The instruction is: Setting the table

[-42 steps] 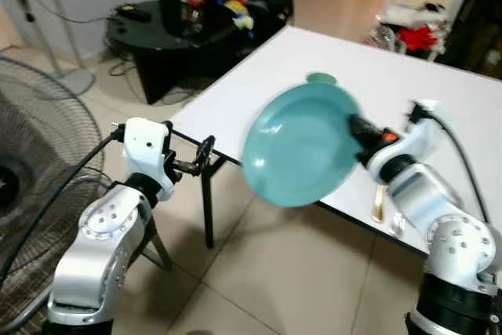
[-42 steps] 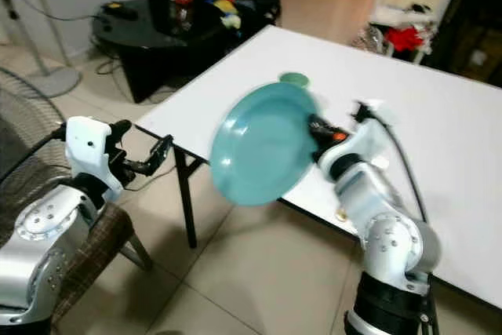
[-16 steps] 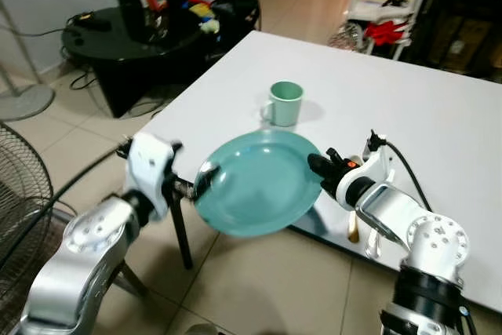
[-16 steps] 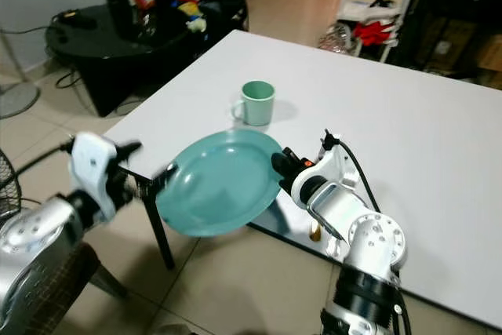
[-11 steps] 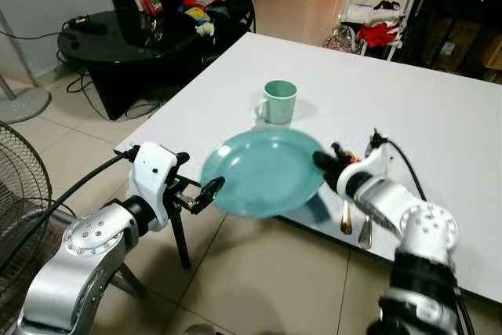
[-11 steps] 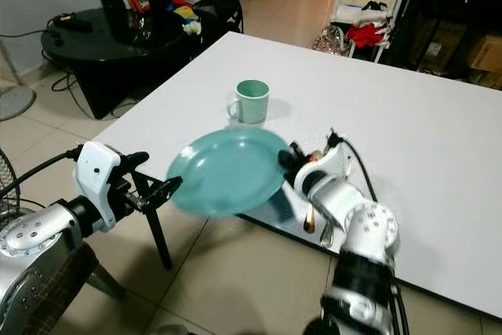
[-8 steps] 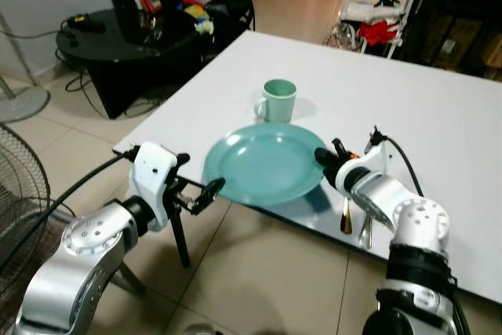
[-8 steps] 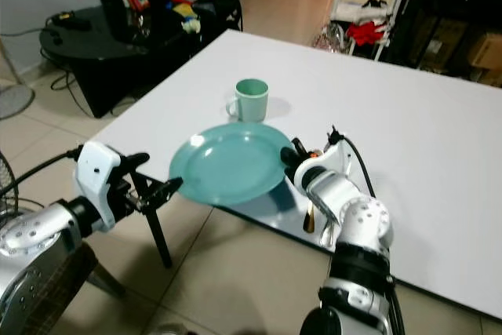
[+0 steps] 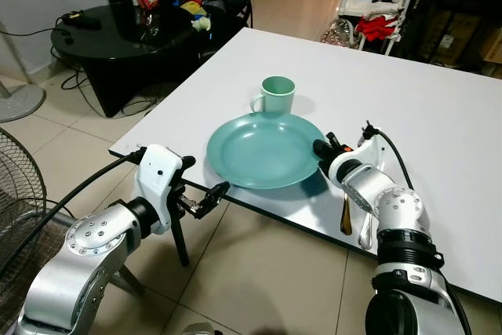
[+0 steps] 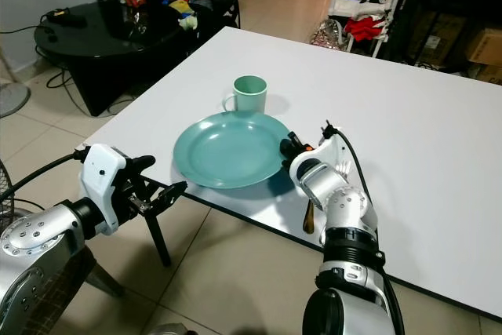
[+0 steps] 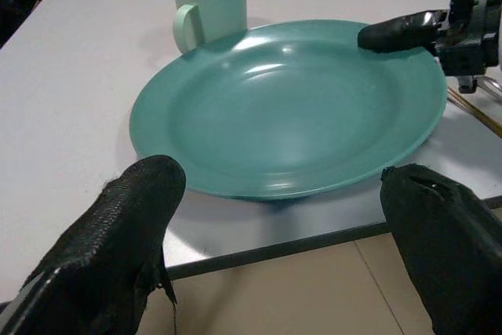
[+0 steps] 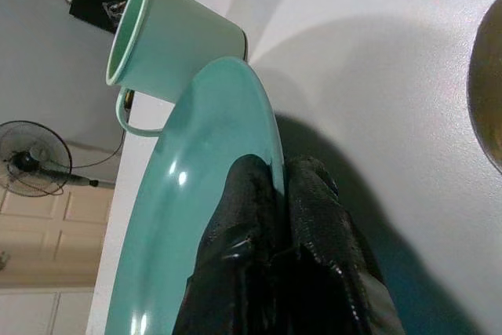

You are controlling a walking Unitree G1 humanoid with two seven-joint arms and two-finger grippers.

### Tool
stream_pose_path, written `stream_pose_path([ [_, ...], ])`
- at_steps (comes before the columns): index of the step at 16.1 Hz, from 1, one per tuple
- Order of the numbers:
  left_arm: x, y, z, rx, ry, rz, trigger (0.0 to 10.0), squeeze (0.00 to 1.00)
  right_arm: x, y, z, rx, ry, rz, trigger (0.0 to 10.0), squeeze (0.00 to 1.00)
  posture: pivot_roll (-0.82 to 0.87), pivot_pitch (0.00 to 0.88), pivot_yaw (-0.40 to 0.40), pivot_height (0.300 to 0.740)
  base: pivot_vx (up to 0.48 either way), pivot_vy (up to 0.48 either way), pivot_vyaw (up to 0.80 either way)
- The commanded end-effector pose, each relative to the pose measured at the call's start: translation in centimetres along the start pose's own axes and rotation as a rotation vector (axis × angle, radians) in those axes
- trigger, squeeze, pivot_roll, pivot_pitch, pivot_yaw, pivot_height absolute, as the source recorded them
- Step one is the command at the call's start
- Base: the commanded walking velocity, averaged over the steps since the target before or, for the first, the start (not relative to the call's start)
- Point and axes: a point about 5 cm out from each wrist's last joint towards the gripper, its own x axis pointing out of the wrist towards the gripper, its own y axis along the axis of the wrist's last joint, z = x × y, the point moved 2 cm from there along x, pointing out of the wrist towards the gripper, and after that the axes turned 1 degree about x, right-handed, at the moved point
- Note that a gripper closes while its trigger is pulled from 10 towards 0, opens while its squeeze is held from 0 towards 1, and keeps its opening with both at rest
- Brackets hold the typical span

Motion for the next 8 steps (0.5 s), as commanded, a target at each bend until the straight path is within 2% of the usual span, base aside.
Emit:
stream_pose_path([
  [1, 0.02, 0.55, 0.09, 0.022, -0.008, 0.012, 10.0, 0.00, 0.37, -0.26, 0.15, -0.024, -0.029, -0.006, 10.0, 0.00, 0.14, 0.000, 0.021, 0.740, 0.000, 0.000, 0.00],
  [2, 0.04, 0.56, 0.10, 0.022, -0.008, 0.012, 10.0, 0.00, 0.50, -0.22, 0.25, -0.019, -0.034, 0.003, 10.0, 0.00, 0.14, 0.000, 0.019, 0.740, 0.000, 0.000, 0.00],
  [3, 0.05, 0.61, 0.06, 0.028, 0.001, 0.017, 10.0, 0.00, 0.63, 0.20, 0.33, 0.011, -0.017, 0.038, 10.0, 0.16, 0.14, 0.000, 0.019, 0.740, 0.000, 0.000, 0.00],
  [4, 0.05, 0.61, 0.06, 0.030, 0.004, 0.018, 10.0, 0.00, 0.60, 0.60, 0.21, 0.007, 0.011, 0.065, 10.0, 1.00, 0.14, 0.000, 0.019, 0.740, 0.000, 0.000, 0.00],
  [8, 0.04, 0.59, 0.04, 0.032, 0.006, 0.018, 10.0, 0.00, 0.56, 0.71, 0.02, -0.029, 0.050, 0.068, 10.0, 1.00, 0.14, 0.000, 0.022, 0.740, 0.000, 0.000, 0.00],
])
